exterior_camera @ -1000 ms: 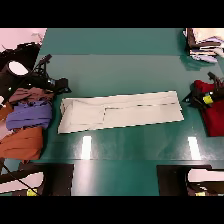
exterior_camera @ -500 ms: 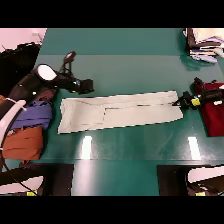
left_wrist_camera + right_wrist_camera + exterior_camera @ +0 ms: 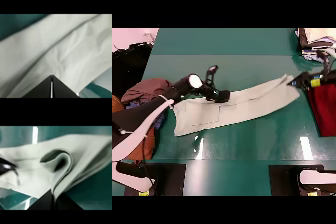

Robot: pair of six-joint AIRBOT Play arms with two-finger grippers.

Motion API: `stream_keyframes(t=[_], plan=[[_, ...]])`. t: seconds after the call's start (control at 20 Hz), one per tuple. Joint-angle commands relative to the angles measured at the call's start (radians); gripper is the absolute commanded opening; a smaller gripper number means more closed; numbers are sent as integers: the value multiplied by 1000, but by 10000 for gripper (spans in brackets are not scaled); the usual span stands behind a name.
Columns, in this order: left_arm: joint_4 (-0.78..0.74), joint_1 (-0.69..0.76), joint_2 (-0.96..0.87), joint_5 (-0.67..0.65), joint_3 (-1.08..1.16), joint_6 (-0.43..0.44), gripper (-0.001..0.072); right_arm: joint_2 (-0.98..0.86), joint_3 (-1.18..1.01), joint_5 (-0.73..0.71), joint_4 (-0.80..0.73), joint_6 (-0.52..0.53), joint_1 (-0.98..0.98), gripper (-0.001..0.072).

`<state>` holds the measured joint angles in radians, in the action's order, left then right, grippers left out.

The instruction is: Fold the shirts.

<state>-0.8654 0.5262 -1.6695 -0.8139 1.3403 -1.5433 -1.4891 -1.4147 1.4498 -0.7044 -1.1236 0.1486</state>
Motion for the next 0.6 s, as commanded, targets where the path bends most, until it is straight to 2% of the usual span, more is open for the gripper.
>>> stream_keyframes(t=[0.0,0.3,0.55], plan=[[21,67,-86,-6,74,-2,23,85,-107,11,84,-43,-92,16],[29,91,-138,14,108,-3,24,96,-254,13,84,-97,-309,16],[4,84,-137,9,108,-3,24,96,-277,-18,85,-109,-431,16]])
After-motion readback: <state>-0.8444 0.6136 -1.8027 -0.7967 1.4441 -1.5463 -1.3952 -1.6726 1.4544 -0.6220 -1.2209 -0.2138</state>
